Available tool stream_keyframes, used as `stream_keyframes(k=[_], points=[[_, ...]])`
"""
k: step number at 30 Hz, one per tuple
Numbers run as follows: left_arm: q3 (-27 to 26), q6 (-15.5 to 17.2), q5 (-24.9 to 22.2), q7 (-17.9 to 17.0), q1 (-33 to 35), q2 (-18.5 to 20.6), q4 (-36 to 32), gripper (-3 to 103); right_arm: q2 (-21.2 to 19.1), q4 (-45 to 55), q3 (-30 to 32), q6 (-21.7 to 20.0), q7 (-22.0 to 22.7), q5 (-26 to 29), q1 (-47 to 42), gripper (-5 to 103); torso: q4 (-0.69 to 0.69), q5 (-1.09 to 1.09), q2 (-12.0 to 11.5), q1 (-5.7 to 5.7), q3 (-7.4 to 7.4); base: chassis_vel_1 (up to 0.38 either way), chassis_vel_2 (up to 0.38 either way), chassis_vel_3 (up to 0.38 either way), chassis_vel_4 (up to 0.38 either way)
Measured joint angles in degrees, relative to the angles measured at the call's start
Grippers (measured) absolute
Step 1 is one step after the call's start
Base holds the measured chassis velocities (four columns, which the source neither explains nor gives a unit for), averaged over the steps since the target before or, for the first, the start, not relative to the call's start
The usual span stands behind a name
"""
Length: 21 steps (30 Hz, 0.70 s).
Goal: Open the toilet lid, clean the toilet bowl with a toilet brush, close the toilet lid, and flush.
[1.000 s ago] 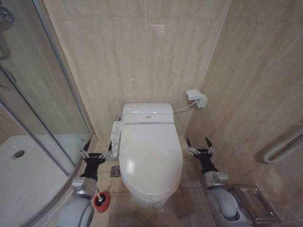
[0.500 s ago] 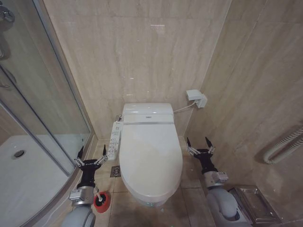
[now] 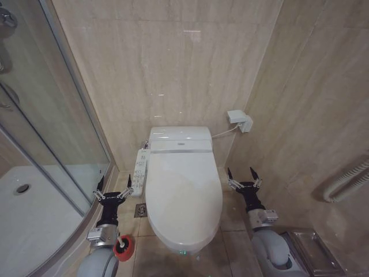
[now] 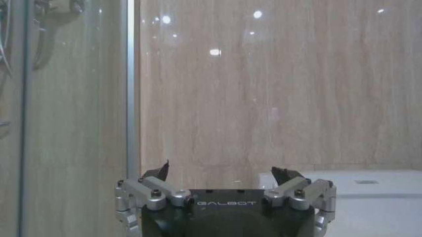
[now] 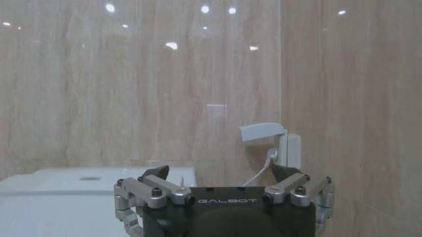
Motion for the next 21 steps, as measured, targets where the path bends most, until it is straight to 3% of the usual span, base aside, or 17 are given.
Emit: stream_keyframes(k=[8,21], points=[[-0.13,0.0,-0.07,0.37,-0.96,0.1,1.04,100,0.0,0.0,0.0,0.0,0.0,0.0,0.02,100,0.0,0.0,-0.02,0.07,0.02,-0.123,0.098,0.115,-0.108],[0.28,-0.38,-0.14,0.92,-1.79,0.09,2.14,100,0.0,0.0,0.0,0.0,0.0,0.0,0.0,100,0.0,0.0,0.0,-0.01,-0.01,-0.011,0.014,0.01,-0.007]])
